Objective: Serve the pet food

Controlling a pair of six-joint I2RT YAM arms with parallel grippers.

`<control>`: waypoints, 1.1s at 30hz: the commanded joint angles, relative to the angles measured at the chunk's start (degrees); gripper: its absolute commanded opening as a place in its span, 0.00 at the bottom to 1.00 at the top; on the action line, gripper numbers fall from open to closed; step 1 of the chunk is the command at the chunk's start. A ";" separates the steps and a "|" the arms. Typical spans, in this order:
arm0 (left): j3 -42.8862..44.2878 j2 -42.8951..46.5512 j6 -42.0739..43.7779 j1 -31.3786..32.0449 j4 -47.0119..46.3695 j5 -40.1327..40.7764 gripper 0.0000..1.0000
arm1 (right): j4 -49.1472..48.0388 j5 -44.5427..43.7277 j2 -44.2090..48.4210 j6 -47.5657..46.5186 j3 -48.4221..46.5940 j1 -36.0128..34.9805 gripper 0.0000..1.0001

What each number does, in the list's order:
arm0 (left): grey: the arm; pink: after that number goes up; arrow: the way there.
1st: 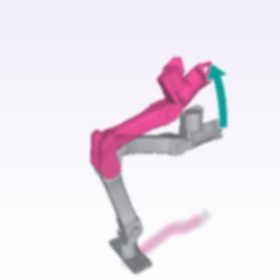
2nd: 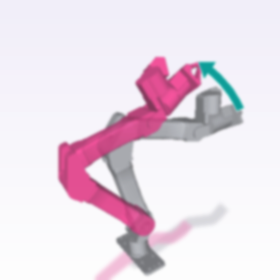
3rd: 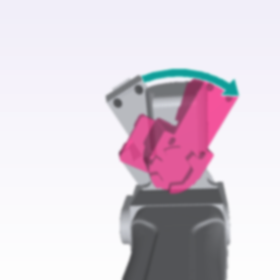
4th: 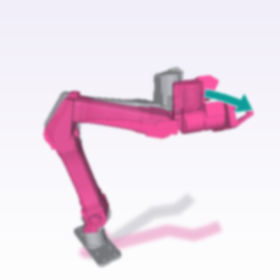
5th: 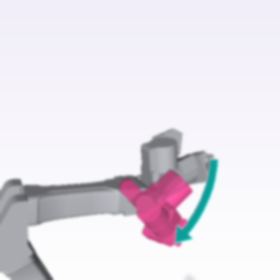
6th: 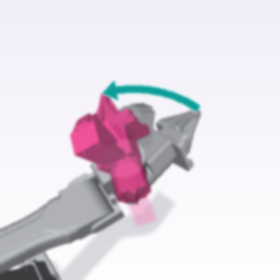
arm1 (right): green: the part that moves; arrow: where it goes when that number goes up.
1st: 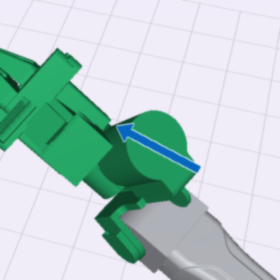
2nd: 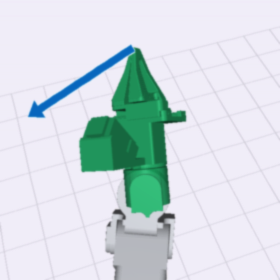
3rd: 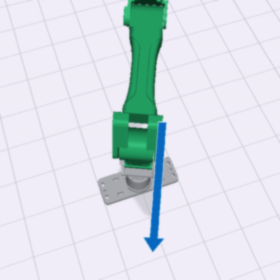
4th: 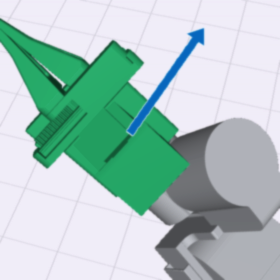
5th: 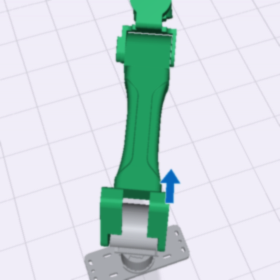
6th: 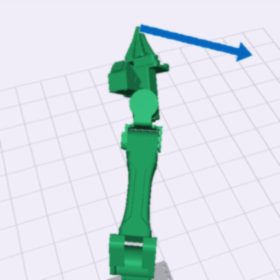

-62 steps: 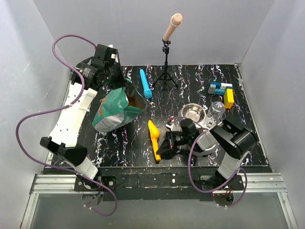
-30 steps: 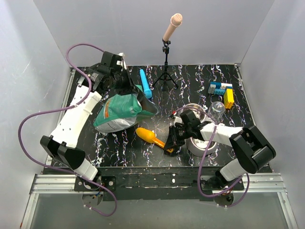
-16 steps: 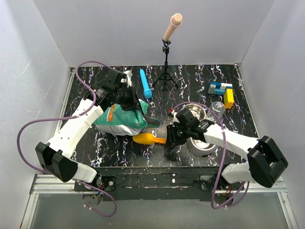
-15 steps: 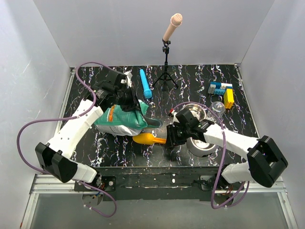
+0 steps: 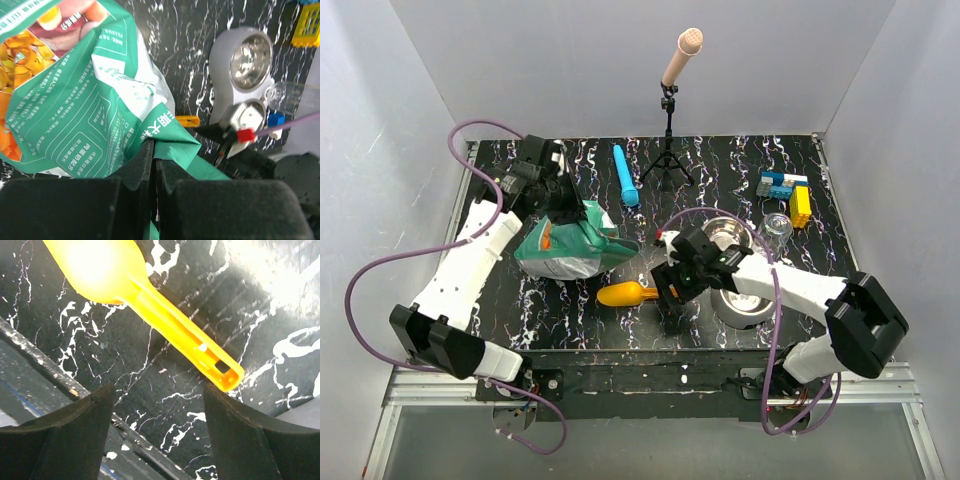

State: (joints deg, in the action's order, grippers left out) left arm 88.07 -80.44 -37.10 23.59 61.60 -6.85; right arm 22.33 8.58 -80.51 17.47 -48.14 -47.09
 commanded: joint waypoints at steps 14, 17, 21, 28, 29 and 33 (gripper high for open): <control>22.39 -0.76 6.95 -4.96 8.27 8.35 0.00 | -1.50 -11.59 -12.73 -23.62 -10.74 -5.91 0.72; 27.66 -2.96 8.09 -5.05 9.32 7.82 0.00 | -0.71 -6.30 -14.85 -23.28 -11.19 -5.03 0.68; 32.77 -5.42 8.98 -5.05 9.50 6.85 0.00 | 0.08 -2.18 -14.94 -21.26 -10.75 -4.77 0.48; 34.01 -6.57 9.33 -5.05 9.24 6.85 0.00 | -0.78 29.59 -13.18 -11.17 -8.73 2.77 0.06; 33.92 -6.57 9.24 -4.96 8.98 6.85 0.00 | -2.88 36.53 -14.23 -8.88 -8.03 4.10 0.04; 33.83 -6.92 9.07 -5.05 8.62 4.31 0.00 | -8.25 46.77 -20.02 -2.90 -8.37 4.99 0.04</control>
State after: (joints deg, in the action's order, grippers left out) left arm 118.89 -88.55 -27.90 18.48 74.19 0.05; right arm 20.80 34.94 -96.20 6.39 -56.34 -42.96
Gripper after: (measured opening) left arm 0.013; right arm 0.162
